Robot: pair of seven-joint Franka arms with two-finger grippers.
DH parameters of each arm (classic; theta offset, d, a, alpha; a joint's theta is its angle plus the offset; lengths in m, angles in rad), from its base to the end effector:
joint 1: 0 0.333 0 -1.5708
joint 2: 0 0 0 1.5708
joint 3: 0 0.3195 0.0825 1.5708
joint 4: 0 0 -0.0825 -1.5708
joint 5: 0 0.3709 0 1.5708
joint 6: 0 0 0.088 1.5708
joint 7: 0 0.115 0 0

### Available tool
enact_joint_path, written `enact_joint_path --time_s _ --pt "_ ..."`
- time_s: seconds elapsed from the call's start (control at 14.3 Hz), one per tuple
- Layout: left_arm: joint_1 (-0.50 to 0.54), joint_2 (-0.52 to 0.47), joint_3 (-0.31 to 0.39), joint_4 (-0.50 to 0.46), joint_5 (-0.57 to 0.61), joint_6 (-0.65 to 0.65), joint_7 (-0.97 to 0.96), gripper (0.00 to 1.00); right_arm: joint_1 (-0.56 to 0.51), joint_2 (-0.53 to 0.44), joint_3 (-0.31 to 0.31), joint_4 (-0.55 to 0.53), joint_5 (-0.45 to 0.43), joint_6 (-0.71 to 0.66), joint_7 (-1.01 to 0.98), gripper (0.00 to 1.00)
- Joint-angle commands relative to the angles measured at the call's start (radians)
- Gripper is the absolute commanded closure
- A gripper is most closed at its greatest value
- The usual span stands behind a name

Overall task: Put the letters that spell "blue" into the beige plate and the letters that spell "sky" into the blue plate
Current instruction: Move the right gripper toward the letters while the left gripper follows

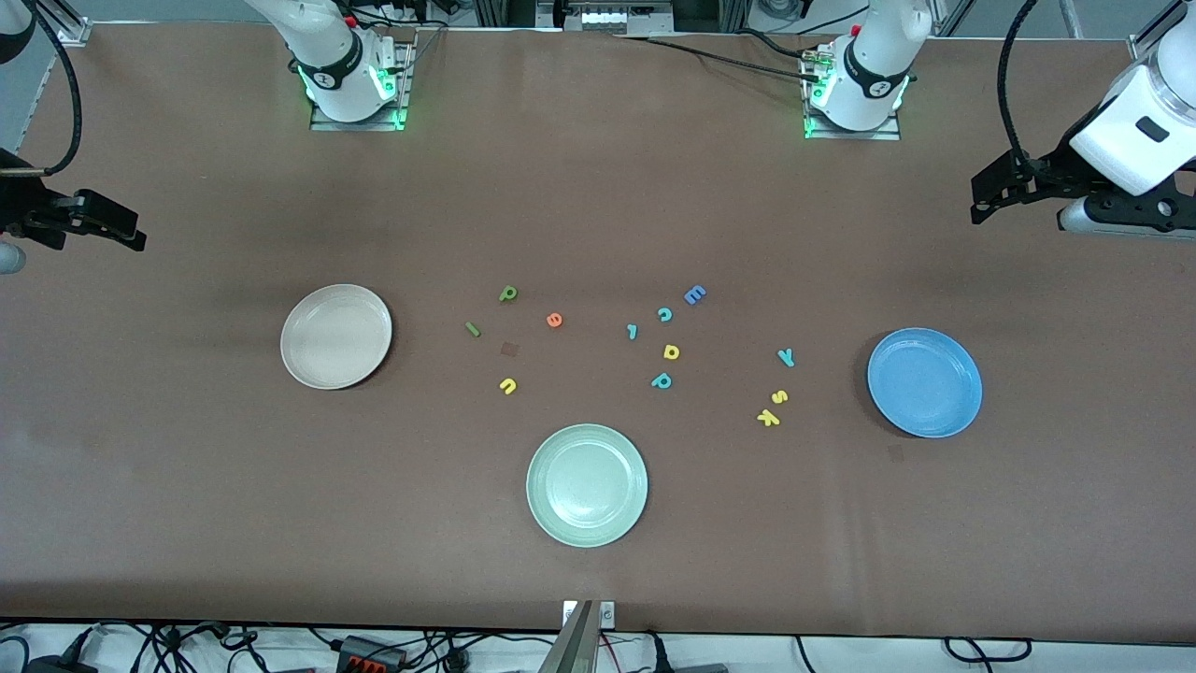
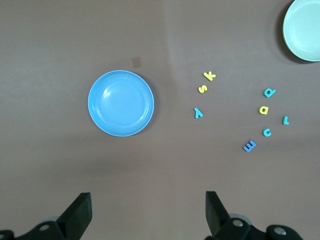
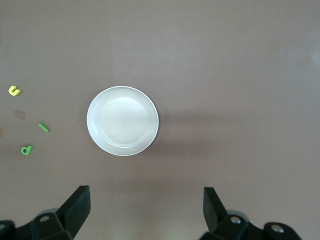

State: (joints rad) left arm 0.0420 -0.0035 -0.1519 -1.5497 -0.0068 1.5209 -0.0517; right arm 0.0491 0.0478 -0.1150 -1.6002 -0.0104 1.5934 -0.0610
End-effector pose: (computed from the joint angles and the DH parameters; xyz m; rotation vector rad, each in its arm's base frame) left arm 0.5319 -0.0597 0.6272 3.1358 -0.0917 -0.0404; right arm 0.5542 -0.0363 0.5824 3.1280 -0.0069 -0.0863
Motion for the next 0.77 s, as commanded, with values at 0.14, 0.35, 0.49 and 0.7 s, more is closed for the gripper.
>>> enact_joint_path --time_s 0.14,0.35,0.49,0.7 --pt "0.004 0.005 -0.008 0.025 -0.001 -0.021 -0.007 0.0 0.009 0.027 0.02 -0.024 -0.014 -0.001 -0.019 0.0" --pt "0.004 0.005 -0.015 0.025 -0.001 -0.021 -0.008 0.0 0.09 0.122 0.021 -0.03 -0.008 0.008 -0.005 0.0" --pt "0.004 0.005 -0.021 0.025 -0.001 -0.021 -0.005 0.0 0.197 0.187 0.02 -0.032 -0.005 0.02 0.012 0.0" --pt "-0.001 0.04 -0.024 0.025 -0.024 -0.042 -0.007 0.0 0.271 0.228 0.023 -0.104 0.035 0.124 0.099 0.0"
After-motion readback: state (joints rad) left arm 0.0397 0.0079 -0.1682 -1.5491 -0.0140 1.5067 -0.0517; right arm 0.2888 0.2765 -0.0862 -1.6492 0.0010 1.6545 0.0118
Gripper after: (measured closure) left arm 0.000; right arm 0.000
